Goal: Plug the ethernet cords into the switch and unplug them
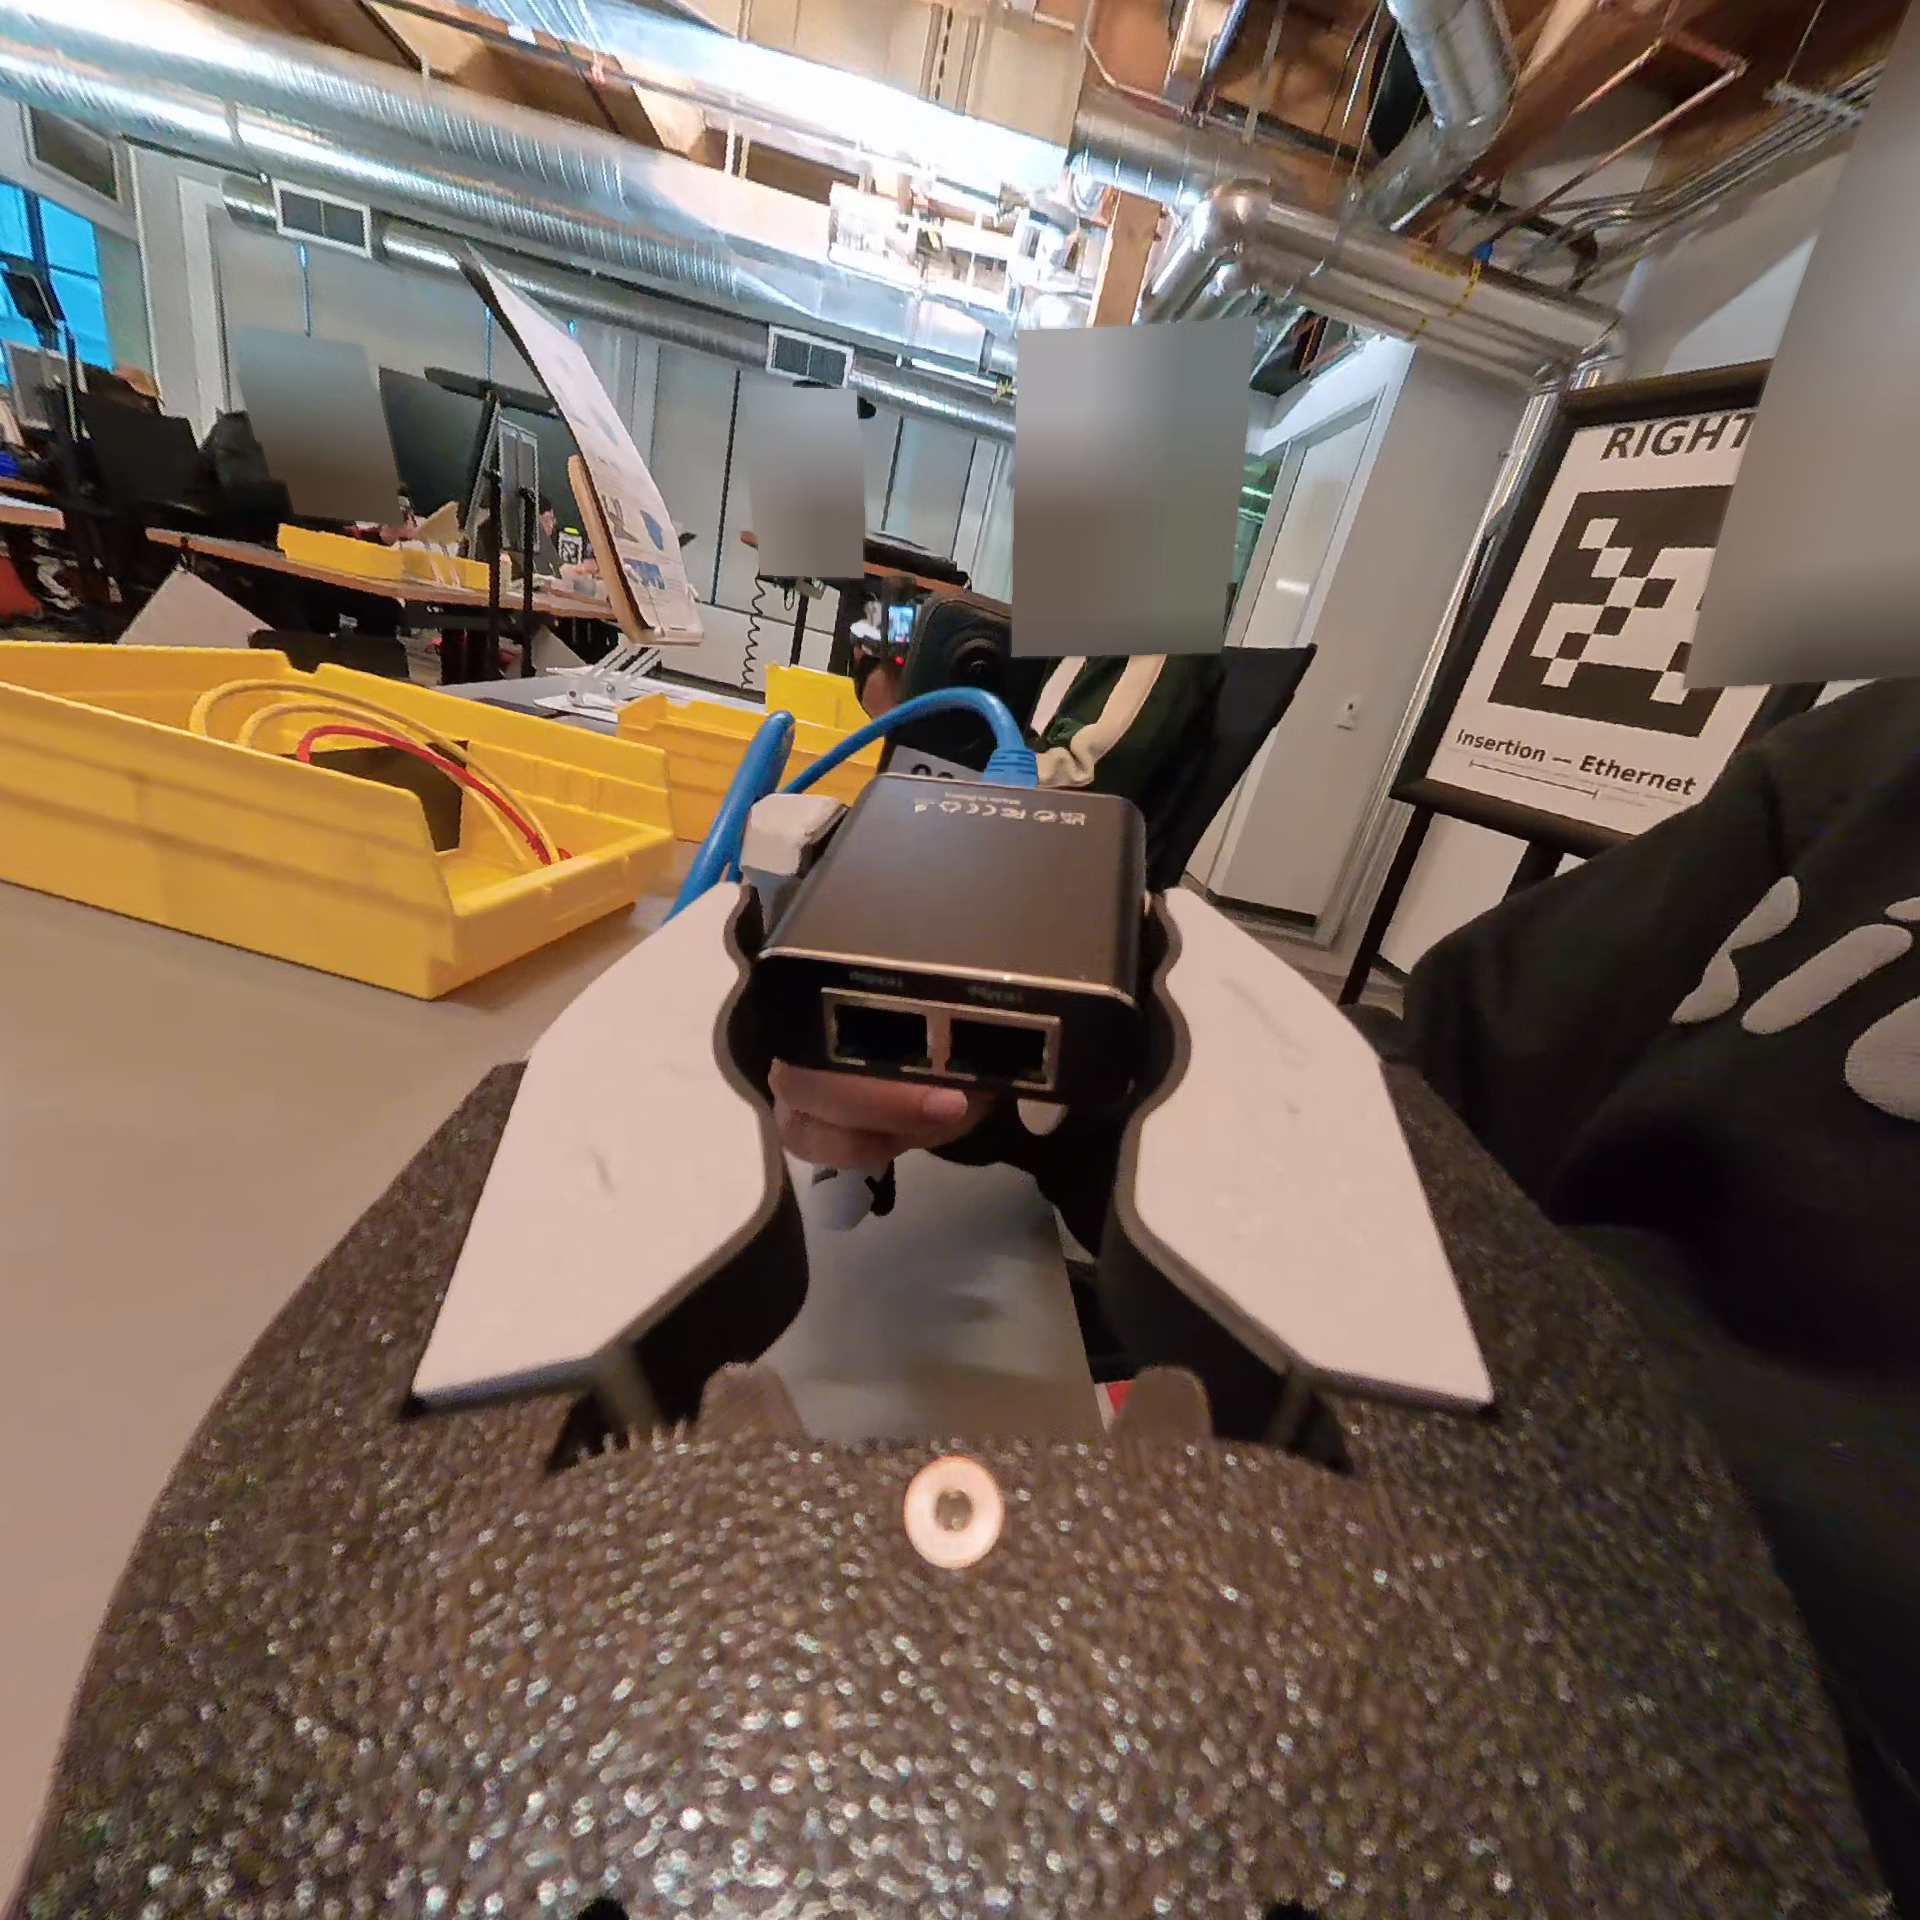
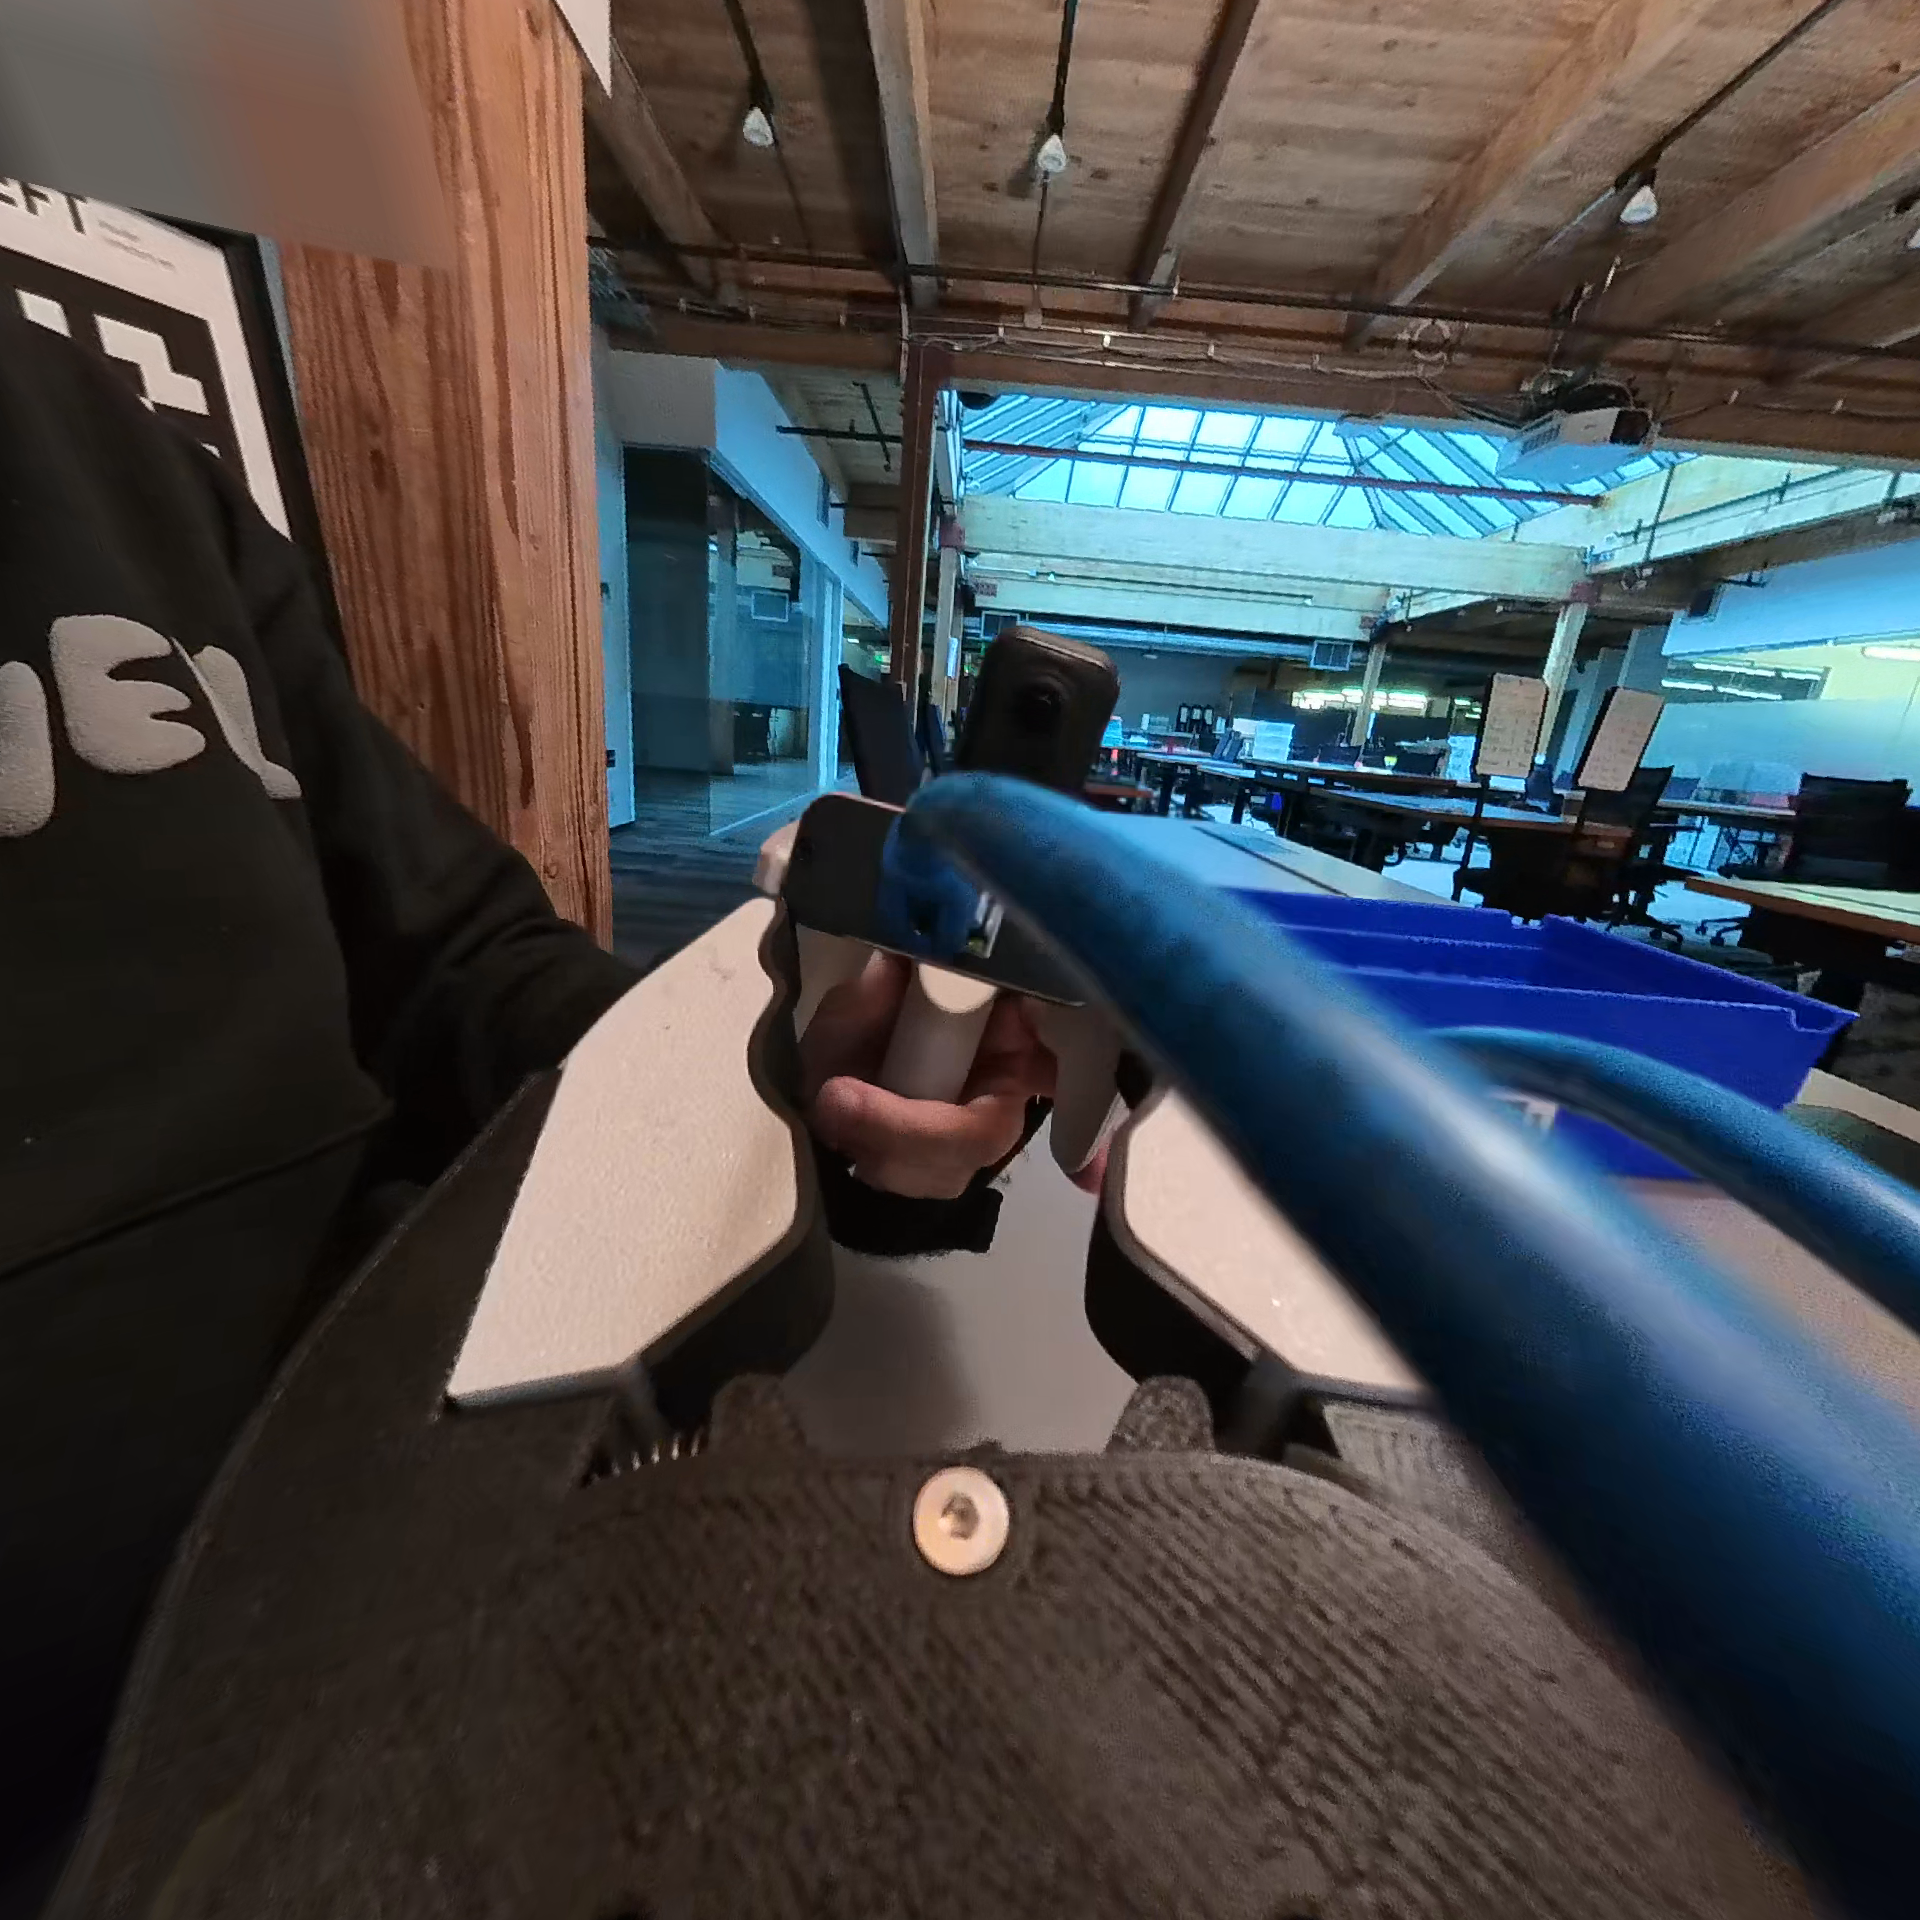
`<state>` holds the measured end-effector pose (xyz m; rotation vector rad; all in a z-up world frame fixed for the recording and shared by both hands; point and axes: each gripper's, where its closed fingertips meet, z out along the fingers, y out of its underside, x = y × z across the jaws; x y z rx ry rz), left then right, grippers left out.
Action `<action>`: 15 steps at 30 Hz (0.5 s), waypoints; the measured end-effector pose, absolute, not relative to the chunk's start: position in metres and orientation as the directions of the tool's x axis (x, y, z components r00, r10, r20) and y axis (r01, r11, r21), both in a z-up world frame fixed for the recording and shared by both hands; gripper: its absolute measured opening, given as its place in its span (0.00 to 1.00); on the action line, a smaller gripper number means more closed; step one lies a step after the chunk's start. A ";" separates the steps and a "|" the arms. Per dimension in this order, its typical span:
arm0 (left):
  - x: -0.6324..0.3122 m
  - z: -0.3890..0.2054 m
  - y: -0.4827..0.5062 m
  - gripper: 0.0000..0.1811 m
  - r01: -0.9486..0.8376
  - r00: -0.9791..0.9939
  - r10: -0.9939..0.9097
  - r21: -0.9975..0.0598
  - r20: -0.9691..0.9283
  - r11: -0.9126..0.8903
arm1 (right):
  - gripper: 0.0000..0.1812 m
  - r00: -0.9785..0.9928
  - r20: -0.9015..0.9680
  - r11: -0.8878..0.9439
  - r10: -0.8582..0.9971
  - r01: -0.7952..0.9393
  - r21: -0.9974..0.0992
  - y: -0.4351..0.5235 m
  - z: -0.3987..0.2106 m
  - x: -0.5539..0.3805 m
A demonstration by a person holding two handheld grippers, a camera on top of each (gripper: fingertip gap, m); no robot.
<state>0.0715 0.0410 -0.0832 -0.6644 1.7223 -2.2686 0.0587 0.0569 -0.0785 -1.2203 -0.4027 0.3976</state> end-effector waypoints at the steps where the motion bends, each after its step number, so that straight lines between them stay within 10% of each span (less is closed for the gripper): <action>1: 0.072 -0.083 0.043 0.38 -0.077 -0.873 -0.442 -0.952 0.207 -0.295 | 0.34 0.866 0.085 0.288 0.492 -0.070 -0.955 0.058 -0.079 0.059; 15: 0.092 -0.083 0.094 0.38 0.269 -0.582 -0.786 -0.961 -0.209 0.057 | 0.37 0.775 -0.372 0.094 0.511 -0.481 -0.872 0.079 -0.083 0.073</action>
